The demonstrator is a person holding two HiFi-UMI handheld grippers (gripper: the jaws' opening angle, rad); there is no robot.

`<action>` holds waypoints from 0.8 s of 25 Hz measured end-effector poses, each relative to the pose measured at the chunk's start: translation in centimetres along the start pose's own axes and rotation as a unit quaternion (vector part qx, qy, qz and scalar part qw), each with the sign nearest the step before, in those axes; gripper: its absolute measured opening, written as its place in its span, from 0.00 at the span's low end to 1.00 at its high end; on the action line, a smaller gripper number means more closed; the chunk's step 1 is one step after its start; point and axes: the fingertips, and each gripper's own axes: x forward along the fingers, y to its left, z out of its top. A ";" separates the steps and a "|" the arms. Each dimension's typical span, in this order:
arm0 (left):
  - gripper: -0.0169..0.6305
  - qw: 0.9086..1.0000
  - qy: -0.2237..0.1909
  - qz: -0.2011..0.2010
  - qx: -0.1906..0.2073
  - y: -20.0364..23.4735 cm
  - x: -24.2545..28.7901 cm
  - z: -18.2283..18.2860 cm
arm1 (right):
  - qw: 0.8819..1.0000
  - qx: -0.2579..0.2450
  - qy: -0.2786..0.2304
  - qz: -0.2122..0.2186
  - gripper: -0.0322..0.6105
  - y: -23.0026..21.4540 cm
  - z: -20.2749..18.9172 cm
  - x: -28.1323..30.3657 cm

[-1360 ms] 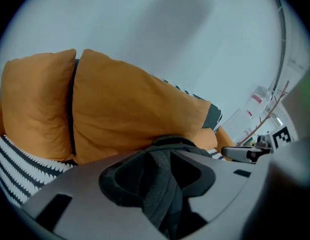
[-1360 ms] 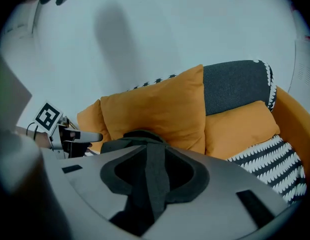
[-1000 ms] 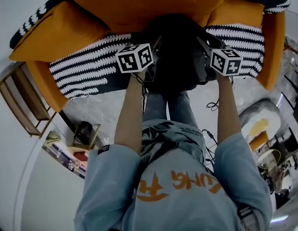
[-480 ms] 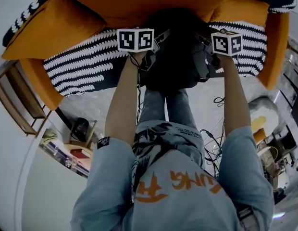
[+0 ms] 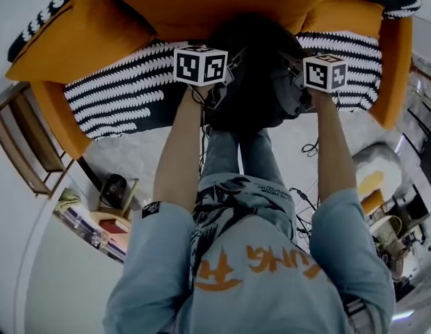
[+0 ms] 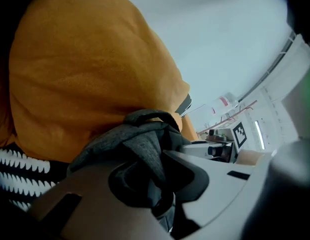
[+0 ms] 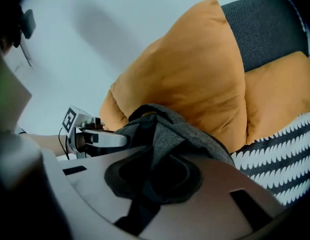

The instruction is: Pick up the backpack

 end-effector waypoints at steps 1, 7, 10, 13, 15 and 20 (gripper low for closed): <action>0.13 1.000 -0.007 0.006 0.005 -0.5 -0.5 -0.1 | 1.000 0.001 -0.007 -0.003 0.10 0.7 -0.2 -0.3; 0.12 0.998 -0.041 0.027 0.038 -4.5 -3.3 -1.3 | 0.999 -0.010 -0.043 -0.027 0.10 4.4 -1.7 -3.0; 0.12 0.997 -0.050 0.024 0.050 -6.9 -5.1 -2.3 | 0.999 -0.032 -0.037 -0.020 0.10 6.3 -2.7 -5.1; 0.12 0.996 -0.068 0.036 0.054 -9.3 -6.5 -3.3 | 0.998 -0.051 -0.039 -0.023 0.10 8.1 -3.8 -7.0; 0.12 0.994 -0.080 0.045 0.057 -10.7 -7.5 -4.0 | 0.997 -0.055 -0.047 -0.022 0.10 9.4 -4.4 -8.0; 0.12 0.992 -0.092 0.051 0.075 -13.8 -10.0 -5.3 | 0.996 -0.066 -0.068 -0.001 0.10 12.3 -5.6 -10.7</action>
